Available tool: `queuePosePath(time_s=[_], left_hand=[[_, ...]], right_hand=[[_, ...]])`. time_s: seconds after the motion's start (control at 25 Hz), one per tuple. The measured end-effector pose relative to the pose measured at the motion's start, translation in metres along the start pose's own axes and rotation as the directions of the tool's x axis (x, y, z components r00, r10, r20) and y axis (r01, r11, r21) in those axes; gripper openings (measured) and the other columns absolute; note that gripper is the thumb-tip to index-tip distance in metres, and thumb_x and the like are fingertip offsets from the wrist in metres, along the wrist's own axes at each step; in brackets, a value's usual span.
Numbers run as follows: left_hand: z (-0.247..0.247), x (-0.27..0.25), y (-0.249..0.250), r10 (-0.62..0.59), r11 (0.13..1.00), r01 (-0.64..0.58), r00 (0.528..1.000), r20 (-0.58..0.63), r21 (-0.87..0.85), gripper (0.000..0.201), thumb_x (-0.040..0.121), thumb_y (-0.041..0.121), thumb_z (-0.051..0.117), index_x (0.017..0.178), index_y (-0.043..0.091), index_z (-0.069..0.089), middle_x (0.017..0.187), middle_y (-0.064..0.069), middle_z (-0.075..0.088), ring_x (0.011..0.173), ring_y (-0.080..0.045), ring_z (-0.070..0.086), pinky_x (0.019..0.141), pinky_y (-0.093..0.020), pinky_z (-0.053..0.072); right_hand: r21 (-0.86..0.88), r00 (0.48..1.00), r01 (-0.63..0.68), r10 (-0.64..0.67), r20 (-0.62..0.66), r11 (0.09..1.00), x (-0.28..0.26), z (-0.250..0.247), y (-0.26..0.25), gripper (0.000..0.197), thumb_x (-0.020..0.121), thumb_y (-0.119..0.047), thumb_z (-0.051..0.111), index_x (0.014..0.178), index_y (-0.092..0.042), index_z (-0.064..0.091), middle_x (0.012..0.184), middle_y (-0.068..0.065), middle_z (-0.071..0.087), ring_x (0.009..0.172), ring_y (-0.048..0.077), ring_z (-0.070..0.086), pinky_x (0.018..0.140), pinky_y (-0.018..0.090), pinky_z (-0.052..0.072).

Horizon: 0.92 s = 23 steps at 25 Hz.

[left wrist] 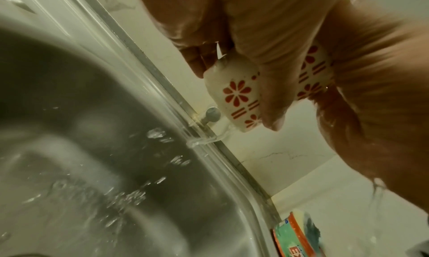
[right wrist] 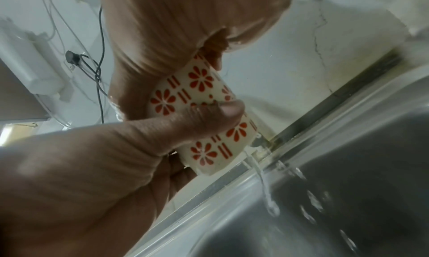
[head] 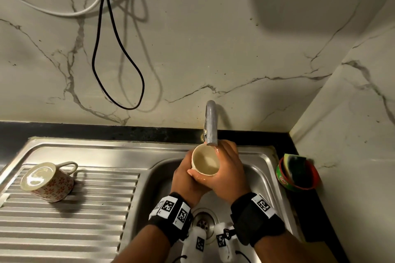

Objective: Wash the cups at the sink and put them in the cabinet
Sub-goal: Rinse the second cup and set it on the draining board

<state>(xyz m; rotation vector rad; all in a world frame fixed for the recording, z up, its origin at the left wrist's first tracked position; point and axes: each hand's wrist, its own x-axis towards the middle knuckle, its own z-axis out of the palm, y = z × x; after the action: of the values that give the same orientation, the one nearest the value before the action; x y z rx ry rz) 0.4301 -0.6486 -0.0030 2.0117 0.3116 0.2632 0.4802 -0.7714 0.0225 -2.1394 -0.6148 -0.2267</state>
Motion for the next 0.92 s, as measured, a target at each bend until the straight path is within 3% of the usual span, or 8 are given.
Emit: queuePosePath(time_s=[0.12,0.2,0.24,0.32,0.4,0.48,0.6,0.92], left_hand=[[0.002,-0.004,0.003,0.027,0.999,-0.027,1.0,-0.014,-0.02,0.084,0.06,0.007,0.09,0.12,0.048,0.048,0.109,0.02,0.065,0.097,0.007,0.062,0.089,-0.033,0.057],[0.001,-0.007,0.006,0.073,0.997,-0.073,0.997,-0.017,0.036,0.086,0.058,0.031,0.089,0.13,0.044,0.044,0.12,0.02,0.061,0.109,-0.002,0.06,0.092,-0.035,0.056],[0.001,-0.01,0.006,0.104,0.991,-0.101,0.994,-0.025,0.086,0.09,0.057,0.041,0.086,0.134,0.043,0.041,0.124,0.022,0.057,0.114,-0.005,0.057,0.094,-0.034,0.054],[-0.004,-0.017,0.02,0.187,0.962,-0.178,0.982,-0.024,0.208,0.085,0.059,0.05,0.082,0.134,0.042,0.043,0.128,0.024,0.052,0.118,-0.005,0.048,0.097,-0.029,0.047],[-0.008,-0.019,0.037,0.286,0.876,-0.287,0.956,0.063,0.388,0.079,0.066,0.058,0.076,0.136,0.041,0.044,0.136,0.023,0.049,0.121,-0.006,0.041,0.102,-0.022,0.036],[-0.011,-0.017,0.052,0.272,0.772,-0.345,0.939,0.212,0.533,0.082,0.072,0.064,0.07,0.144,0.042,0.038,0.145,0.022,0.041,0.126,-0.01,0.035,0.105,-0.021,0.031],[-0.018,-0.012,0.06,0.16,0.731,-0.322,0.938,0.308,0.602,0.084,0.076,0.066,0.068,0.149,0.043,0.031,0.15,0.02,0.036,0.132,-0.014,0.031,0.108,-0.028,0.036],[-0.031,-0.026,0.066,0.108,0.745,-0.248,0.961,0.254,0.619,0.083,0.077,0.066,0.068,0.148,0.038,0.037,0.147,0.015,0.044,0.131,-0.014,0.034,0.106,-0.031,0.037]], right_hand=[[0.03,1.0,0.01,-0.01,0.008,1.0,-0.005,-0.001,0.006,0.071,0.065,-0.06,0.081,0.124,-0.025,0.062,0.124,-0.011,0.054,0.119,0.0,0.048,0.1,0.012,0.042],[0.292,0.977,-0.209,0.213,0.019,0.933,-0.006,-0.001,0.011,0.056,0.072,-0.057,0.076,0.121,-0.031,0.066,0.123,-0.008,0.063,0.113,0.003,0.059,0.096,0.02,0.051],[0.511,0.919,-0.363,0.39,0.058,0.779,-0.006,0.0,0.012,0.043,0.079,-0.053,0.073,0.116,-0.033,0.069,0.12,-0.002,0.069,0.107,0.009,0.066,0.092,0.028,0.056],[0.771,0.729,-0.568,0.611,0.309,0.288,-0.009,0.004,0.015,0.036,0.092,-0.051,0.059,0.113,-0.025,0.073,0.113,0.013,0.074,0.105,0.025,0.069,0.089,0.043,0.055],[0.772,0.557,-0.615,0.605,0.569,-0.161,-0.018,0.007,0.009,0.05,0.097,-0.05,0.049,0.122,-0.01,0.067,0.109,0.018,0.074,0.105,0.032,0.07,0.086,0.045,0.057],[0.696,0.423,-0.583,0.575,0.7,-0.419,-0.029,0.004,-0.004,0.044,0.096,-0.043,0.051,0.114,-0.006,0.065,0.091,0.019,0.077,0.08,0.031,0.076,0.062,0.038,0.061],[0.645,0.353,-0.59,0.563,0.747,-0.486,-0.04,0.004,-0.011,0.039,0.095,-0.041,0.055,0.108,-0.007,0.066,0.085,0.021,0.076,0.073,0.036,0.075,0.051,0.04,0.06],[0.616,0.37,-0.702,0.555,0.745,-0.358,-0.048,0.003,-0.02,0.039,0.1,-0.041,0.044,0.113,-0.011,0.066,0.091,0.021,0.077,0.077,0.037,0.075,0.057,0.045,0.06]])
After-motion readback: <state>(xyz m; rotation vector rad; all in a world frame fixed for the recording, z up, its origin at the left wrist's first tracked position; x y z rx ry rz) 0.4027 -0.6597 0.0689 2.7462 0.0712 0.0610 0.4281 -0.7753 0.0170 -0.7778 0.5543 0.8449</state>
